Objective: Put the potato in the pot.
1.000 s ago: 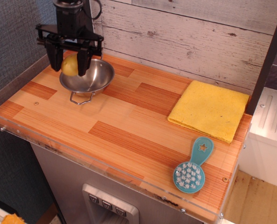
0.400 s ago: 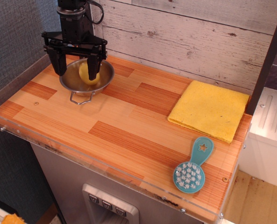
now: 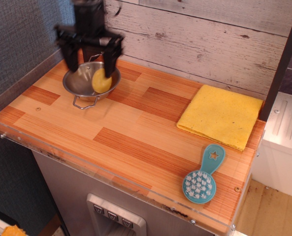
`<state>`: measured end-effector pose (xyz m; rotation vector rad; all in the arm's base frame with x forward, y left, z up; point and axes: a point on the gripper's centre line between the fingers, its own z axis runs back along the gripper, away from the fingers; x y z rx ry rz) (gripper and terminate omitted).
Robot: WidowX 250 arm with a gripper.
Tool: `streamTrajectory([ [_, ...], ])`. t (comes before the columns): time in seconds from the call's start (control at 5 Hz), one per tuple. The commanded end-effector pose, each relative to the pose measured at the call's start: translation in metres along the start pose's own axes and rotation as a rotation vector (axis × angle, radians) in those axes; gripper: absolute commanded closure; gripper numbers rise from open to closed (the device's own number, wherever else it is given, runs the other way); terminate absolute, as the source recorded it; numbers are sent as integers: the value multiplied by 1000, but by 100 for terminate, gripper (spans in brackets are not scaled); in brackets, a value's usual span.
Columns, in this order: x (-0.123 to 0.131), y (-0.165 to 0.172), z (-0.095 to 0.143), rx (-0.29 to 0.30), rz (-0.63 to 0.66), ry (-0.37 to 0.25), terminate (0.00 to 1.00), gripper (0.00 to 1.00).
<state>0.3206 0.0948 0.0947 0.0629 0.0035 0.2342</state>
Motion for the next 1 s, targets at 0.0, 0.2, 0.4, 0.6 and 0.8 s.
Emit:
streamTrajectory([
  [0.0,-8,-48,42,10,-173,-140,0,0],
  [0.2,-5,-52,39,-15,-238,-149,0,0],
  [0.4,-4,-51,36,-29,-270,-161,0,0],
  [0.6,-4,-51,36,-29,-270,-161,0,0],
  [0.8,-4,-51,36,-29,-270,-161,100,0],
])
